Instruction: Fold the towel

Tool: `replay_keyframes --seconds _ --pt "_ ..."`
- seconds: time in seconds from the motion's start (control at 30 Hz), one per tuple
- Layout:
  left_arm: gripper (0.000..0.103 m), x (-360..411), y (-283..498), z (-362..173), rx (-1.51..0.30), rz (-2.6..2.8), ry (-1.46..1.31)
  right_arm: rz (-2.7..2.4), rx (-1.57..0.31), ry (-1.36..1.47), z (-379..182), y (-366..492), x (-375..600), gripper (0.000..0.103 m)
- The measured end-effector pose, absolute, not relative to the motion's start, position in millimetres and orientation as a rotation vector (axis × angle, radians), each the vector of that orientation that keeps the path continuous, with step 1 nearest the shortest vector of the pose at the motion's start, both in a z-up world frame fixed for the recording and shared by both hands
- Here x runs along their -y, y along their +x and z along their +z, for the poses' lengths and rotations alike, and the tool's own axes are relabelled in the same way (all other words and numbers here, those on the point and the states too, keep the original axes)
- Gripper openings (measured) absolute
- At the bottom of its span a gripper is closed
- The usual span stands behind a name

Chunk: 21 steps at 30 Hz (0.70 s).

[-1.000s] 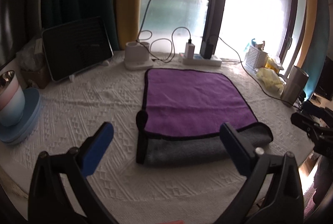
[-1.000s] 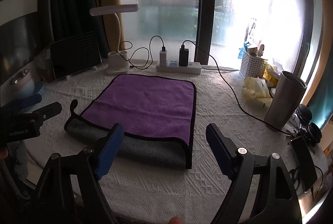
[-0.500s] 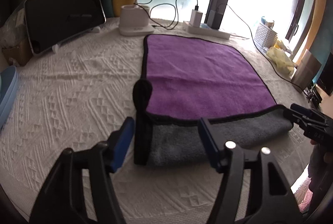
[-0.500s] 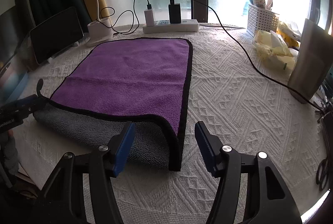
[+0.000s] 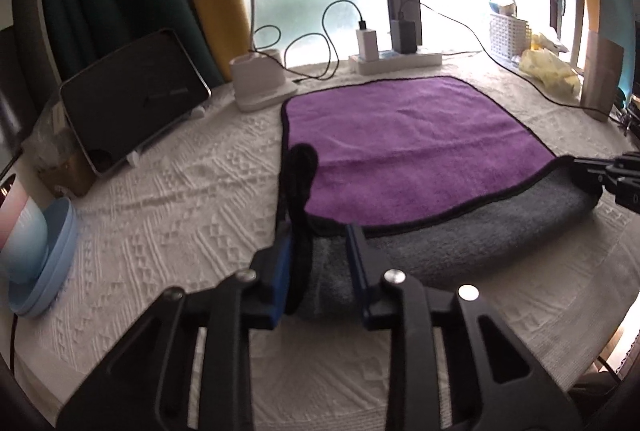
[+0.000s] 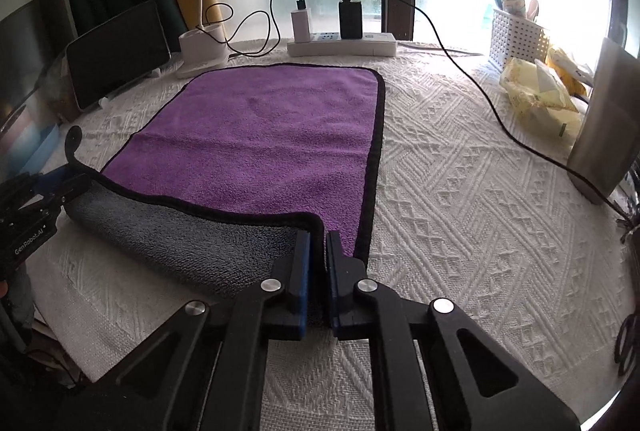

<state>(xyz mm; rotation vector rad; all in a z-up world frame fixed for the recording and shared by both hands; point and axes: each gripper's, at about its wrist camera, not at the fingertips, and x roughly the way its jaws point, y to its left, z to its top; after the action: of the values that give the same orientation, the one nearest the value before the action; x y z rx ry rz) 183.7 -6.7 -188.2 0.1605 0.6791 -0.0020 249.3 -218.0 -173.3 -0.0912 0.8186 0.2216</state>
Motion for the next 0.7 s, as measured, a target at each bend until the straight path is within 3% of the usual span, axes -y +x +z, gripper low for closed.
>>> replay_keyframes --seconds 0.07,0.17,0.7 --pt "0.013 5 183 -189 -0.681 -0.012 0.140 0.235 -0.810 -0.113 -172 245 216 0.006" --pt "0.008 -2 185 -189 -0.698 -0.029 0.092 0.249 -0.802 -0.110 -171 242 217 0.005" --pt "0.005 -24 206 -143 -0.647 -0.087 -0.063 0.244 -0.724 -0.088 -134 257 218 0.005"
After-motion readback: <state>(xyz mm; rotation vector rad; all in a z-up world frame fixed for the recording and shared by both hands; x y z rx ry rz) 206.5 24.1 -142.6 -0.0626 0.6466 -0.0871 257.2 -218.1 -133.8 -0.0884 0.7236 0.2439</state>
